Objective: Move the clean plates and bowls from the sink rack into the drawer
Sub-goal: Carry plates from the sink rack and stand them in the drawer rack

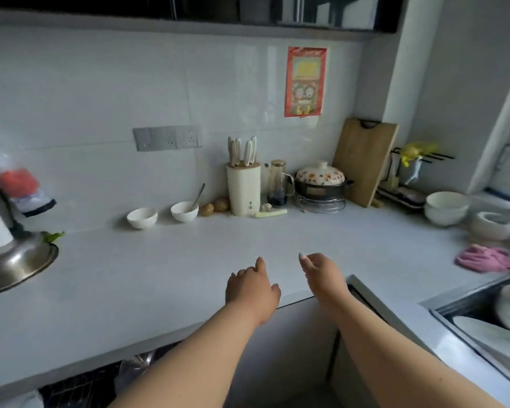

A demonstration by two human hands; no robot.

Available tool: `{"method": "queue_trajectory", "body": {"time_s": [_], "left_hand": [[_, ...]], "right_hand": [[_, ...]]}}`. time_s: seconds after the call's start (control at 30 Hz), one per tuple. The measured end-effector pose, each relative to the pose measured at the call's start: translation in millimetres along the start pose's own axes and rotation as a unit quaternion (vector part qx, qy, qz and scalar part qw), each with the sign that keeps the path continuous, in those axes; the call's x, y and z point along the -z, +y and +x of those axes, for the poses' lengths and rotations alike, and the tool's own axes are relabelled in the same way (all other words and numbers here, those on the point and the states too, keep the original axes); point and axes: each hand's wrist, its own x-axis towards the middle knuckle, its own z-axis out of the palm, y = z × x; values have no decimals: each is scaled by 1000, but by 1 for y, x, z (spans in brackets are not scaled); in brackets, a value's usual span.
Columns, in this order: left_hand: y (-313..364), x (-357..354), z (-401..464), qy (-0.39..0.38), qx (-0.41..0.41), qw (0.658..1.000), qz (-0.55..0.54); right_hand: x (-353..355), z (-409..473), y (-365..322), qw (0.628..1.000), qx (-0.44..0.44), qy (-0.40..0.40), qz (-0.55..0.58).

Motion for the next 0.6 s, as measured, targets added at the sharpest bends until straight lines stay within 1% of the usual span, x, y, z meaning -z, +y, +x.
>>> {"method": "queue_trajectory", "body": {"time_s": [0.27, 0.4, 0.53, 0.6], "left_hand": [[137, -38, 36, -38, -95, 995, -8], [199, -62, 45, -55, -152, 987, -5], [251, -85, 50, -88, -191, 978, 6], [271, -94, 52, -95, -210, 973, 22]], "right_hand": [[125, 25, 112, 990, -74, 96, -72], [183, 23, 184, 975, -138, 124, -119], [228, 7, 249, 952, -216, 130, -174], [242, -1, 277, 939, -256, 96, -207]]}}
